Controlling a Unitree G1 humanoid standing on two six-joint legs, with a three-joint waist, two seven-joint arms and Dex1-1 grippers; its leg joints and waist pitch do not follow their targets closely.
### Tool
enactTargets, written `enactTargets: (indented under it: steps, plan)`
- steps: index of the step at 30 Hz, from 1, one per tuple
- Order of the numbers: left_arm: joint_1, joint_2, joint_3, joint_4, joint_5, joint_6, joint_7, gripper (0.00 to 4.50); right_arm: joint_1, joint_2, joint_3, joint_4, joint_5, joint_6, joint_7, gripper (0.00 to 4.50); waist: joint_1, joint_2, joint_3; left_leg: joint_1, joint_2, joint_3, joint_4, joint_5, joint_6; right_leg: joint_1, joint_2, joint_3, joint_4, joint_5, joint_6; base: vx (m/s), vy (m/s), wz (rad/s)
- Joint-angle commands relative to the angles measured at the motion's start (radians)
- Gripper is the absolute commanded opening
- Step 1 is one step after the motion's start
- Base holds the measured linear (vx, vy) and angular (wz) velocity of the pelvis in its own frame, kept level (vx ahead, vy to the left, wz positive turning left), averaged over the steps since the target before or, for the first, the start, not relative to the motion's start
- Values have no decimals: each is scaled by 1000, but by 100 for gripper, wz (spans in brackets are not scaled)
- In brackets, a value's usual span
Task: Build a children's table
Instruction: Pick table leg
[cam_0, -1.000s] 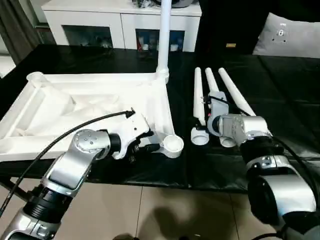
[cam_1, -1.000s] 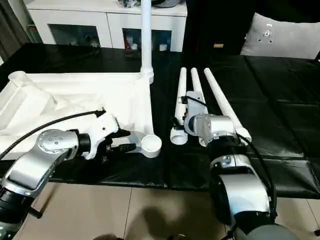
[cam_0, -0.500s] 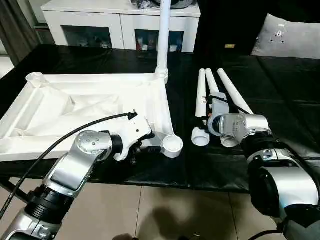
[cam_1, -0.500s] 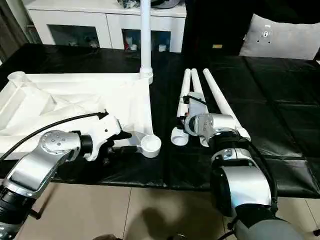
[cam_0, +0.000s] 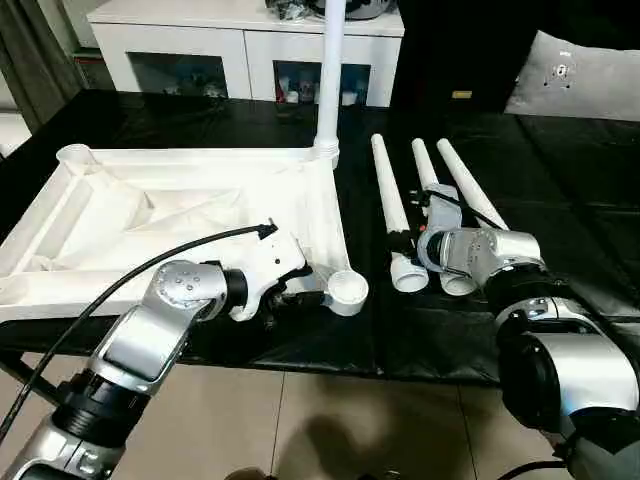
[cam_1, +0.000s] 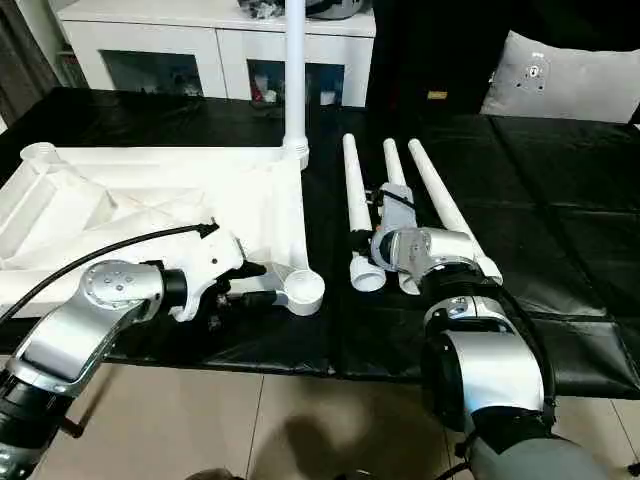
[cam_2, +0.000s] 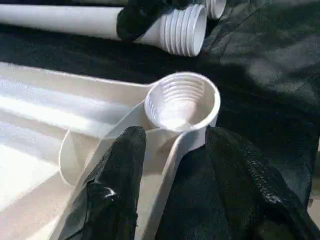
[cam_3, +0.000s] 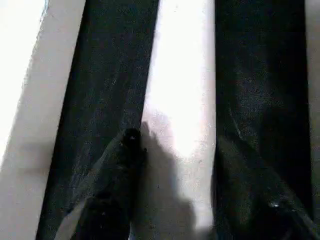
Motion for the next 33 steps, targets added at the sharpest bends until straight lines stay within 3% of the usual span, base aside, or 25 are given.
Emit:
enactTargets:
  steps: [1,4,9,12,16,18,19,21,22,25,29,30,33]
  plan:
    - [-23,-4,-6,6,4,-10,-2,226,26,3,-16,12,-1,-22,-37,197,2,7,-69,7,105,-45,-76,-130,-3,61,-115,83,-67,-243,-187,0,0,0]
    - [-26,-14,-2,11,-1,-15,2,226,41,6,-29,-11,7,-65,-51,194,2,4,-69,6,103,-44,-76,-129,0,63,-115,83,-65,-238,-191,0,0,0]
    - [-22,-57,32,22,-22,-39,48,226,115,16,-45,-162,28,-230,-1,192,3,0,-69,5,104,-42,-76,-118,15,64,-113,82,-68,-241,-174,0,0,0]
    - [-45,-139,104,44,-65,-62,127,226,153,33,-112,-302,128,-243,73,190,4,-4,-73,1,103,-40,-72,-86,43,69,-114,84,-66,-196,-184,0,0,0]
    - [-69,-190,152,61,-96,-48,180,226,174,40,-134,-375,177,-217,120,190,7,-6,-75,-1,105,-43,-72,-57,79,66,-111,79,-61,-165,-194,0,0,0]
    - [-119,-263,230,91,-154,-31,250,252,222,48,-146,-492,266,-211,233,189,8,-7,-73,-3,98,-37,-68,-74,85,71,-114,80,-71,-210,-181,0,0,0]
    - [-177,-339,326,116,-252,18,309,259,272,46,-146,-604,358,-181,358,189,17,-3,-74,1,100,-35,-64,-77,96,71,-114,79,-76,-208,-174,0,0,0]
    - [-209,-380,379,127,-315,48,334,266,308,44,-134,-678,410,-148,428,189,26,-6,-78,1,107,-40,-67,-61,107,70,-113,76,-68,-185,-180,0,0,0]
    - [-209,-380,379,127,-315,48,334,279,308,44,-134,-678,410,-148,428,188,29,-10,-76,-3,109,-44,-69,-50,119,70,-112,74,-69,-179,-180,0,0,0]
    - [-282,-455,488,165,-448,82,414,301,352,39,-108,-767,467,-85,512,188,34,-13,-74,-2,101,-38,-65,-59,114,68,-114,74,-77,-237,-174,0,0,0]
    - [-359,-523,593,210,-610,145,467,344,385,36,-73,-828,504,-43,568,188,45,-9,-73,-1,98,-41,-66,-61,108,65,-112,69,-90,-307,-134,0,0,0]
    - [-379,-544,616,217,-647,167,473,344,398,37,-62,-852,523,-28,583,188,50,-5,-74,-2,101,-43,-66,-53,106,65,-112,69,-89,-298,-132,0,0,0]
    - [-407,-572,648,237,-700,213,503,369,421,39,-43,-897,558,6,615,188,53,-7,-76,-1,107,-48,-68,-38,111,64,-112,69,-84,-255,-136,0,0,0]
